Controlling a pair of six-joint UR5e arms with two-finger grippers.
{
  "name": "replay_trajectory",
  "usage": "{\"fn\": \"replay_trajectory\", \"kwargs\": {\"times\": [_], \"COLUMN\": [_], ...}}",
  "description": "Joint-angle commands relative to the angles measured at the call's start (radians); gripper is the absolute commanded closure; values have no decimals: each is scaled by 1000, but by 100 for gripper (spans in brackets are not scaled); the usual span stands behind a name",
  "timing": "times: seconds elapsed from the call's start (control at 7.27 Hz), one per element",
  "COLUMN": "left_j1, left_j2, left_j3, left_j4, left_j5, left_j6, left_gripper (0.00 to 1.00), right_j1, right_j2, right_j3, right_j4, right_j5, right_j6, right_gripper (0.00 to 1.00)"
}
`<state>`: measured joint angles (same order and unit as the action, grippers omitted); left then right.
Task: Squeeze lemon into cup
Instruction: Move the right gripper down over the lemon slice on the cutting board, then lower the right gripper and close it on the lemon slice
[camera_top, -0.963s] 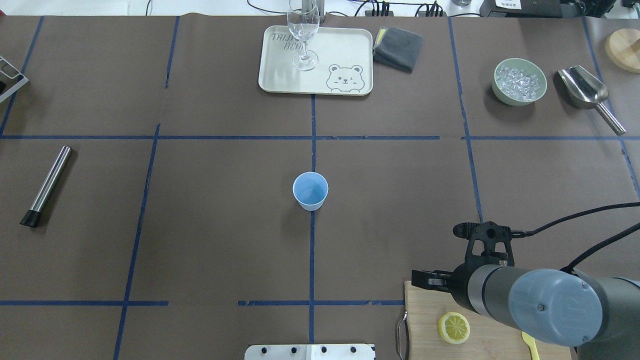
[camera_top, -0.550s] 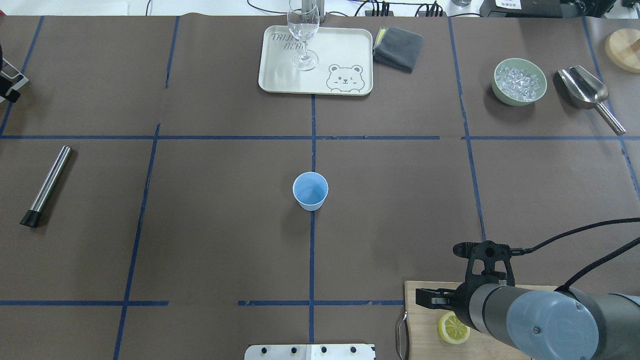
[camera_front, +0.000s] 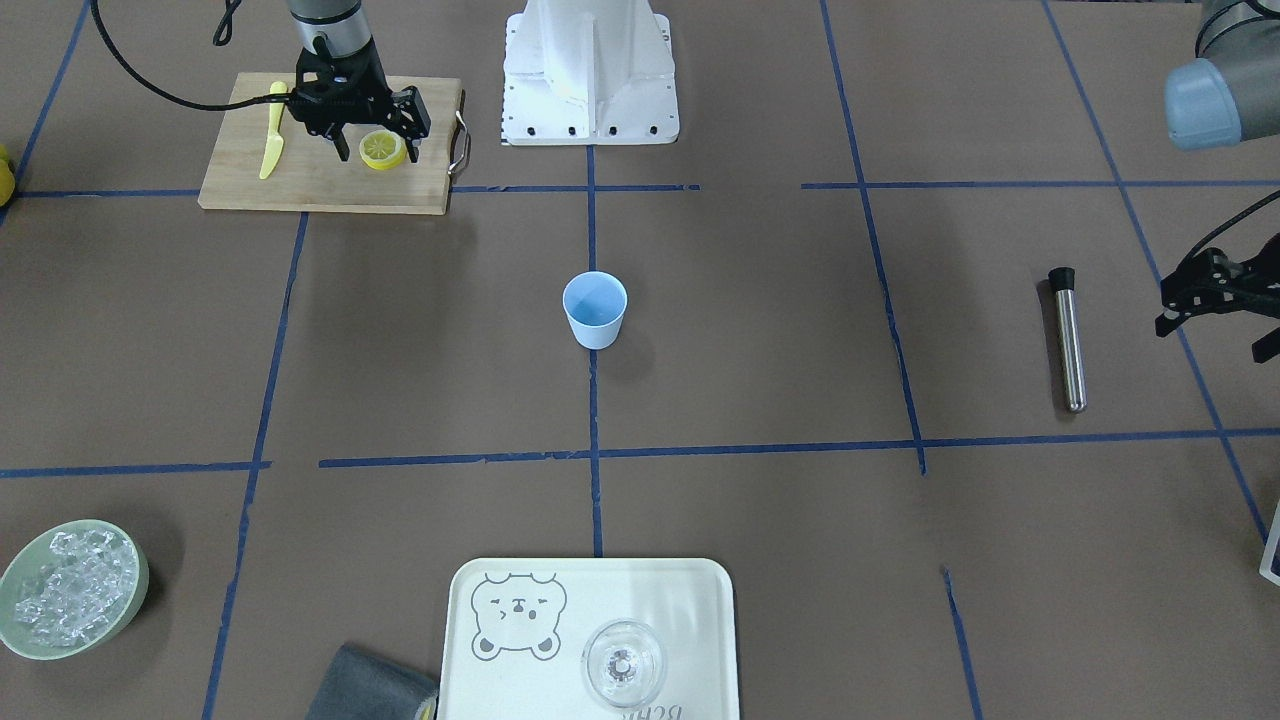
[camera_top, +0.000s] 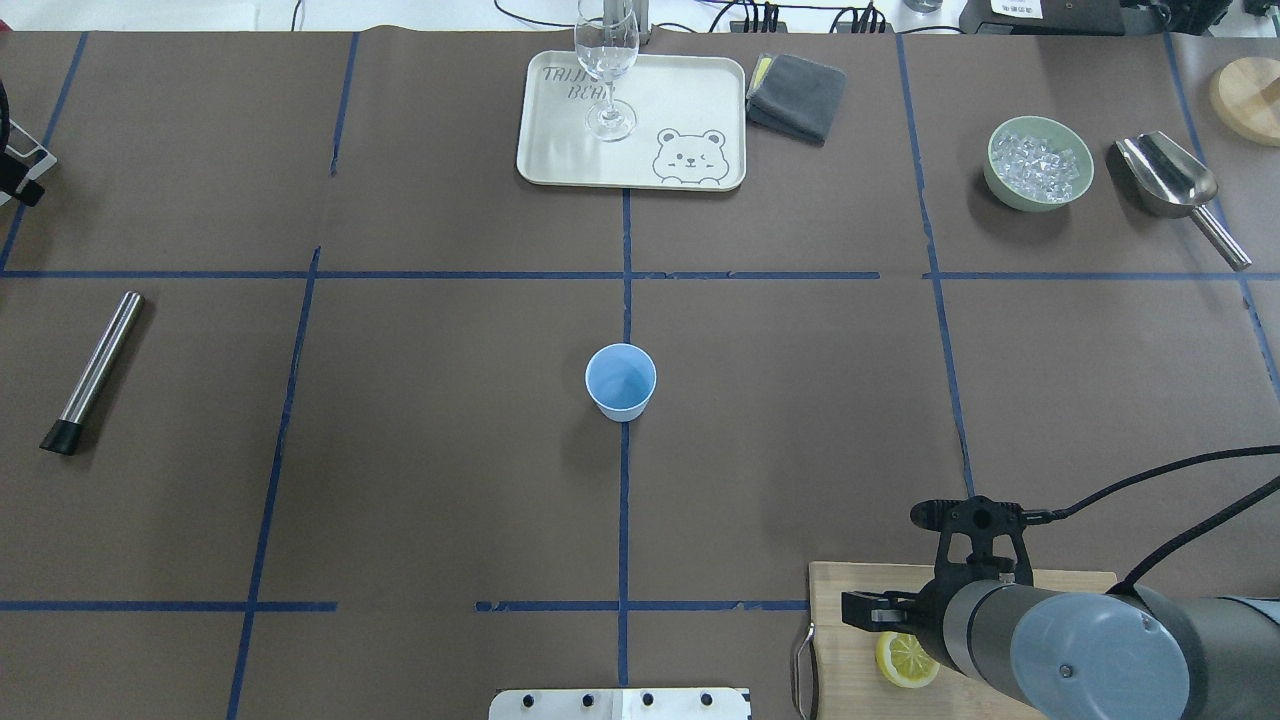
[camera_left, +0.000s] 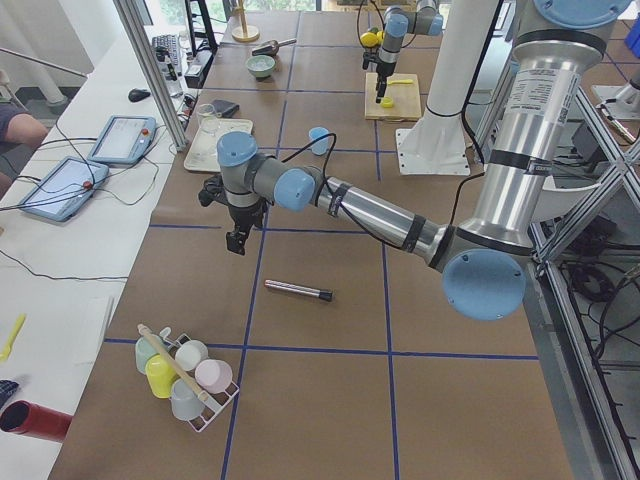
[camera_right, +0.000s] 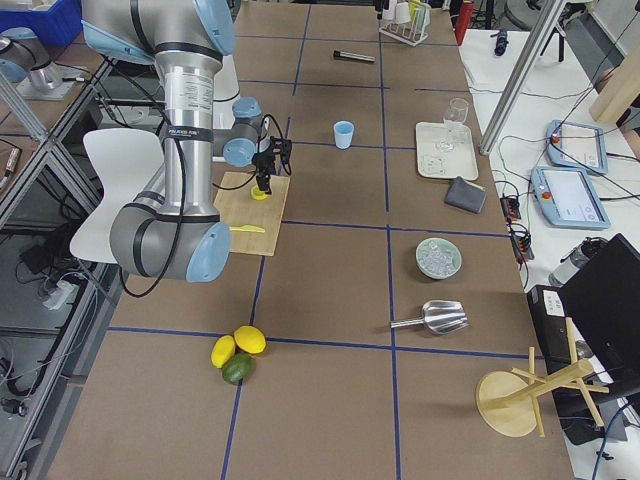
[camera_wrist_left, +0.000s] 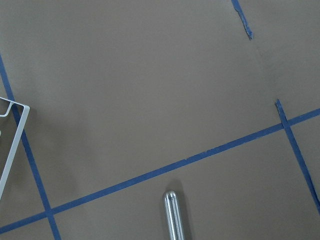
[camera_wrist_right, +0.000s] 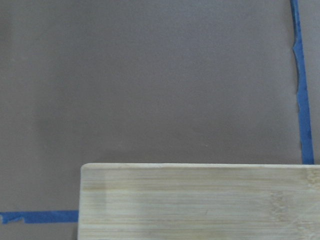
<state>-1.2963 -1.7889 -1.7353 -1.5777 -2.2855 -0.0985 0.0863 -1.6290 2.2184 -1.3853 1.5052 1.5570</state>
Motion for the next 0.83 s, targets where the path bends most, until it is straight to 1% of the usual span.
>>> {"fn": "replay_trajectory", "kwargs": {"times": [0.0,0.69], "left_j1": [0,0], "left_j2": [0,2], "left_j3": [0,0], "left_j4": [-2,-2], "left_j5": [0,0], "left_j6": [0,2], "left_gripper": [0,0], "right_j1": [-11,-22], "right_j2": [3,9], "right_j3": [-11,-29], "right_j4": [0,5], "right_j5": [3,10], "right_j6": [0,-2], "right_gripper": [0,0]}}
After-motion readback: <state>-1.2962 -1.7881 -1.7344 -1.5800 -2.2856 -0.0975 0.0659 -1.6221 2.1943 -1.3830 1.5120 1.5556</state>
